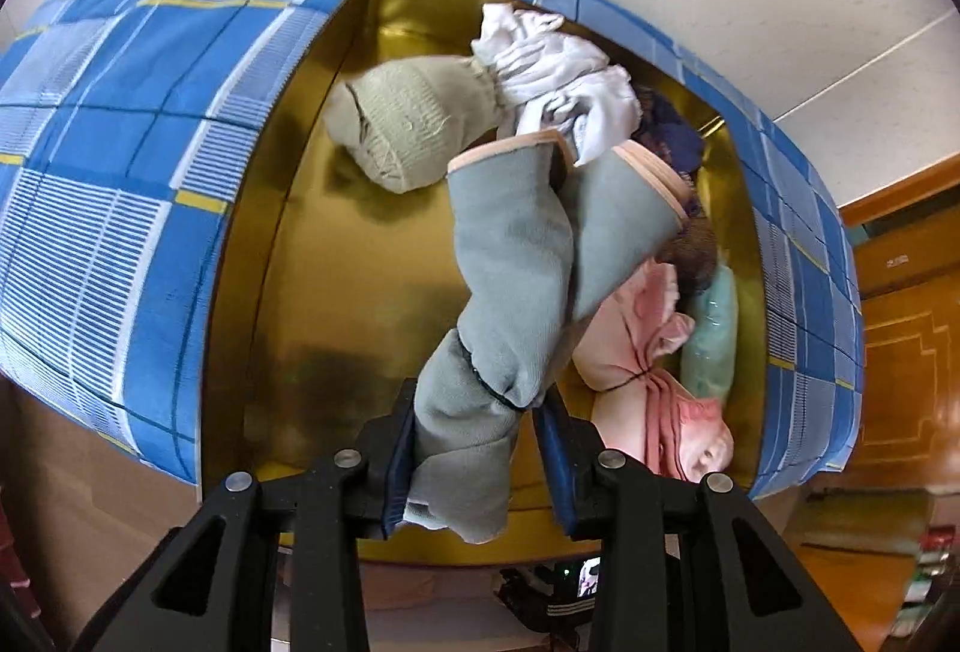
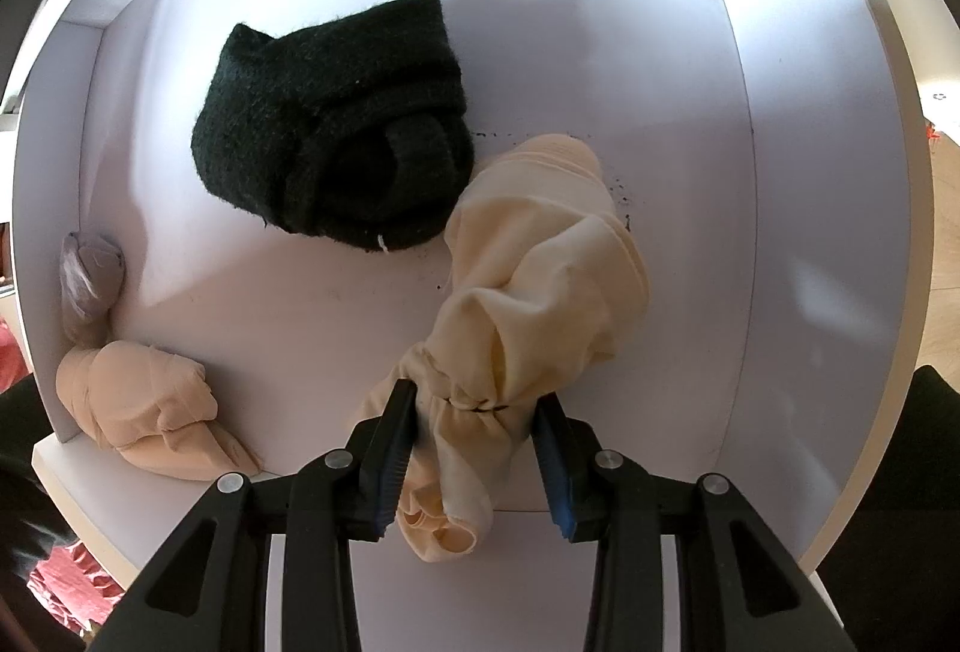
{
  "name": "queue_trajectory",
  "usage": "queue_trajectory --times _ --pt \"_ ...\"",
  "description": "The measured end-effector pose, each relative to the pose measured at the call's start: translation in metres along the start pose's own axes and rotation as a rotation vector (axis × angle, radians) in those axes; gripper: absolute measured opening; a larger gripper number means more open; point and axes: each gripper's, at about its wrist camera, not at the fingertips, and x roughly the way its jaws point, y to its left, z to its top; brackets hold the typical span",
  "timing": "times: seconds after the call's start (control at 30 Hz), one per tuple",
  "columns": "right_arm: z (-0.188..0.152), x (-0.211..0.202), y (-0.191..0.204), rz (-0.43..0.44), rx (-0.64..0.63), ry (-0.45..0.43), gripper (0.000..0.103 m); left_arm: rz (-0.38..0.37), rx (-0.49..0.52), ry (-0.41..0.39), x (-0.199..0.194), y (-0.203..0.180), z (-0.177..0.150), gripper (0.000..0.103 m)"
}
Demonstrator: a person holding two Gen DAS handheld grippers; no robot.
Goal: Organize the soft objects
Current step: 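Lower the green sock into the gold box and open the left tool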
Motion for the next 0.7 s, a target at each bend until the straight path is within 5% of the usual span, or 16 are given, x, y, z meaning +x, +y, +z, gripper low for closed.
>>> queue_trajectory --times 0.07,0.17,0.7 --pt "0.0 0.0 -0.002 0.005 0.004 -0.001 0.038 0.014 -0.02 0.002 0.005 0.0 0.001 0.042" --pt "0.0 0.0 -0.004 0.011 0.009 -0.001 0.038 0.004 -0.048 -0.002 0.008 0.001 0.002 0.071" --pt "0.002 -0.005 -0.003 0.005 0.009 -0.001 0.038 0.044 0.118 -0.106 -0.015 -0.007 -0.024 0.077"
